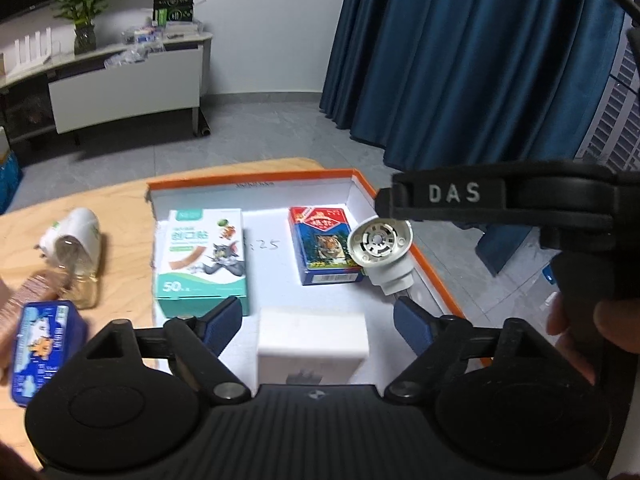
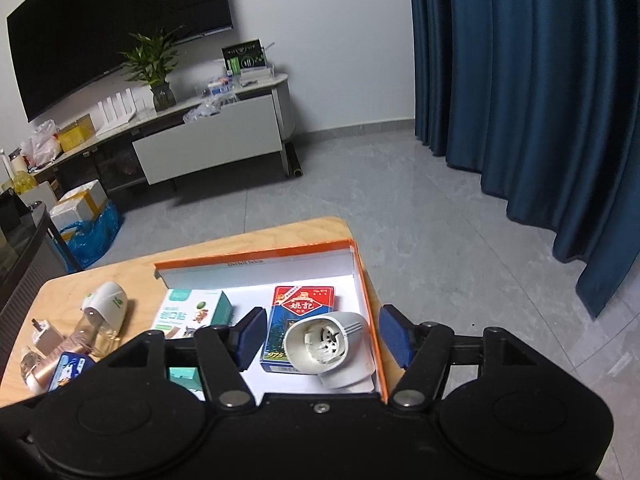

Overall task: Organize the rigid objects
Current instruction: 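Lower the white heater into the white box and open the right tool, then grasp the black charger with the left tool while the right tool moves to the blue tin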

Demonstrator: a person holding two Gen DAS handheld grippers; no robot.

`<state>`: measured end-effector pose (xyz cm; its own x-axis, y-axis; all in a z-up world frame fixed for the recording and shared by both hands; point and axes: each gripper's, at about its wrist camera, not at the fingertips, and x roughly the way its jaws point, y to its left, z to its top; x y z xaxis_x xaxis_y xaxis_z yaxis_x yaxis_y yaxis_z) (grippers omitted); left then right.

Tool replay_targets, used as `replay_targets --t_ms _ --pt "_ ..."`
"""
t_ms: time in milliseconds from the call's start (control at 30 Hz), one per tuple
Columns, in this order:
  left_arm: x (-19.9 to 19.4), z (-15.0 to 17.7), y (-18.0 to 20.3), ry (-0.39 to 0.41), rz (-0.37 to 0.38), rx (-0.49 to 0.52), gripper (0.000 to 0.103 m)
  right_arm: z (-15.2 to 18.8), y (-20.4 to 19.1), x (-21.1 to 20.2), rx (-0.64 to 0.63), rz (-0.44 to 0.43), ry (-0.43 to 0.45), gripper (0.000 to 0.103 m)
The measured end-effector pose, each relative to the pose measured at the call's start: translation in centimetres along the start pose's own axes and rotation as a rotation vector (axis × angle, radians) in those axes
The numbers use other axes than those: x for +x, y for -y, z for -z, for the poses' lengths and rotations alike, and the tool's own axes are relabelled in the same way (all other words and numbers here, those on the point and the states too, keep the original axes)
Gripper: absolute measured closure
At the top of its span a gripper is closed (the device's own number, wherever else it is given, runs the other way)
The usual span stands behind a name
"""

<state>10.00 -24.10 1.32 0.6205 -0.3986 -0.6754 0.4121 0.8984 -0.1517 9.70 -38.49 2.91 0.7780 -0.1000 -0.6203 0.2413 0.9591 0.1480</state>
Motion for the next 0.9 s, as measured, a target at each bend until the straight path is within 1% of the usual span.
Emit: replay_targets --t_ms 233,367,633,900 --pt "-2.1 0.4 -1.1 0.009 -0.090 0.006 0.008 1.3 -1.0 -1.6 -0.005 0.005 0.005 0.024" --pt "-3.1 1.1 -2.3 0.011 -0.113 -0.020 0.005 2.2 -1.4 -2.4 0.011 -0.007 0.003 0.021" --pt "-5.4 2.8 -4.8 0.016 -0.146 -0.080 0.004 3.9 -3.4 -2.9 -0.018 -0.033 -0.032 0.019" --pt "-7.7 4.4 -8.4 0.021 -0.198 -0.142 0.004 5.1 -6.3 -3.1 -0.062 -0.077 -0.052 0.019"
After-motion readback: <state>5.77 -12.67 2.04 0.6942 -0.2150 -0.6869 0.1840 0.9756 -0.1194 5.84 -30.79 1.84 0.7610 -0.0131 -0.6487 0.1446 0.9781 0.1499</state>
